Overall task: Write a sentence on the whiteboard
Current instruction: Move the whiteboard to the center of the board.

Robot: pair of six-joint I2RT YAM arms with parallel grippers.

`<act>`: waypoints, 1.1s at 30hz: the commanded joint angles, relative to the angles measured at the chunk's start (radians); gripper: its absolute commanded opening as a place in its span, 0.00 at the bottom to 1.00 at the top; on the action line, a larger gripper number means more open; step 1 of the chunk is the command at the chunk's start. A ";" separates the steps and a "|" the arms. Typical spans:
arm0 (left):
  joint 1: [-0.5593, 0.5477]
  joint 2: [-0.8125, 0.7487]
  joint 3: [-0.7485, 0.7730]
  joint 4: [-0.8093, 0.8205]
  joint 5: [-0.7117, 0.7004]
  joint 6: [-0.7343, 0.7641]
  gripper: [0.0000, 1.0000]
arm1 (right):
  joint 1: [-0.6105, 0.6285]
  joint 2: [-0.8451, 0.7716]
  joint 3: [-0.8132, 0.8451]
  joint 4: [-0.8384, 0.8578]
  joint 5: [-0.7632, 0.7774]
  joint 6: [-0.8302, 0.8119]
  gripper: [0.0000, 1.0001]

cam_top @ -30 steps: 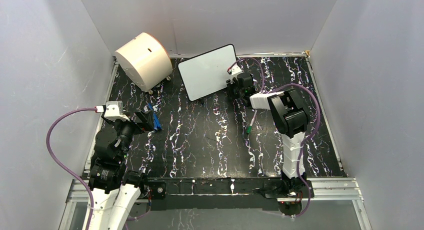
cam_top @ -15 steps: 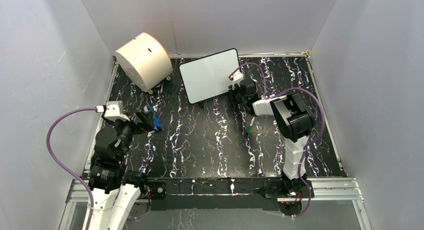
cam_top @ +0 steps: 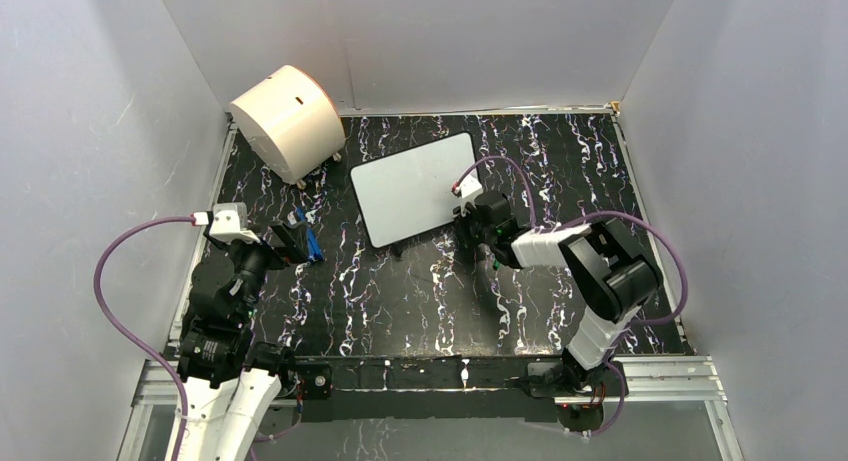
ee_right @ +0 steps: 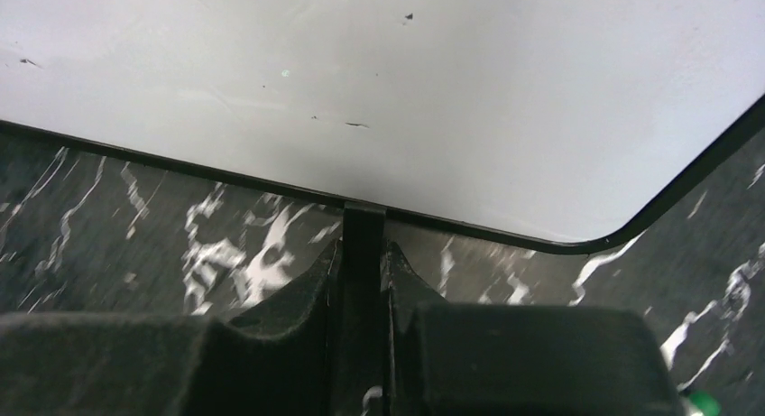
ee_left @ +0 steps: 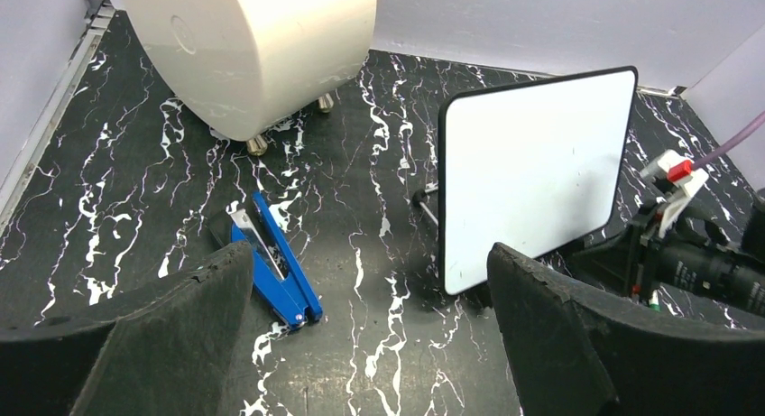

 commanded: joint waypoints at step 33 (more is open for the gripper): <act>-0.002 -0.029 -0.012 0.007 0.010 0.008 0.98 | 0.245 -0.353 -0.224 -0.235 0.197 0.080 0.25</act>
